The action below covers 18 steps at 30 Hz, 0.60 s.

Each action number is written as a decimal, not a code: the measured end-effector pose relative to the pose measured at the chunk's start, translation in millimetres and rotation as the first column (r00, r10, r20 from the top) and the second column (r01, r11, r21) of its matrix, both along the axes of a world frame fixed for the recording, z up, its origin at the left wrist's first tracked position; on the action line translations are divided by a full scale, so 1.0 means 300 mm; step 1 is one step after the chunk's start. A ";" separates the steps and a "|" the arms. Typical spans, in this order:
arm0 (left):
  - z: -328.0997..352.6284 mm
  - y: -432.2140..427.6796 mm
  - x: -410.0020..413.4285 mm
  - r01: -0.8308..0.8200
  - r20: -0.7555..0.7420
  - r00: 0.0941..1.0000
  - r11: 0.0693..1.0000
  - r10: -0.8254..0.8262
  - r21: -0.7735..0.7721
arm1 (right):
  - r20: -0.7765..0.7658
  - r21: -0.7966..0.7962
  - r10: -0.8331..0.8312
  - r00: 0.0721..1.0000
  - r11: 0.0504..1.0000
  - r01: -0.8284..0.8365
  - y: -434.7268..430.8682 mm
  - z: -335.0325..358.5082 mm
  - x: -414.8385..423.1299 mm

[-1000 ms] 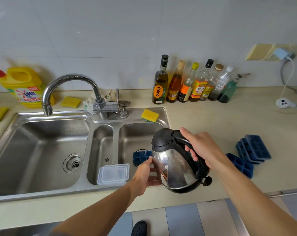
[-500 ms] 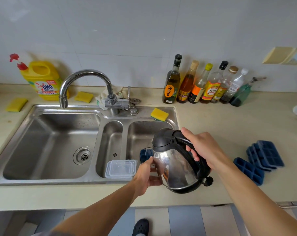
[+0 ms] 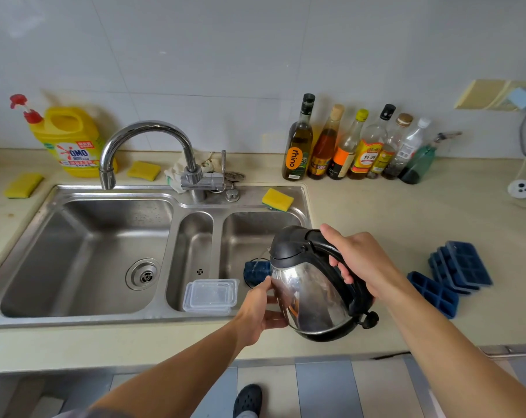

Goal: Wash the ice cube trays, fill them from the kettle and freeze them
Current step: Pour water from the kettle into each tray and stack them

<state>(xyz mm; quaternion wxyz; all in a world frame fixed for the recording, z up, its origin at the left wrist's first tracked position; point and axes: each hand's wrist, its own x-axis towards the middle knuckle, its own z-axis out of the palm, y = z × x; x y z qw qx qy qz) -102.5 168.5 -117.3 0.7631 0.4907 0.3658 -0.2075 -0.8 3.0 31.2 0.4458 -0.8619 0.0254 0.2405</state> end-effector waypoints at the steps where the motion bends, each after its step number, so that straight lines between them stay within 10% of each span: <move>1: 0.001 -0.006 0.002 0.006 -0.001 1.000 1.000 -0.006 0.000 | 0.003 -0.001 -0.005 1.000 1.000 0.005 -0.007 0.003 -0.001; 18: -0.011 -0.045 0.042 0.051 0.038 0.998 0.998 -0.052 0.029 | 0.029 0.019 -0.068 0.997 0.998 0.068 -0.081 0.001 -0.003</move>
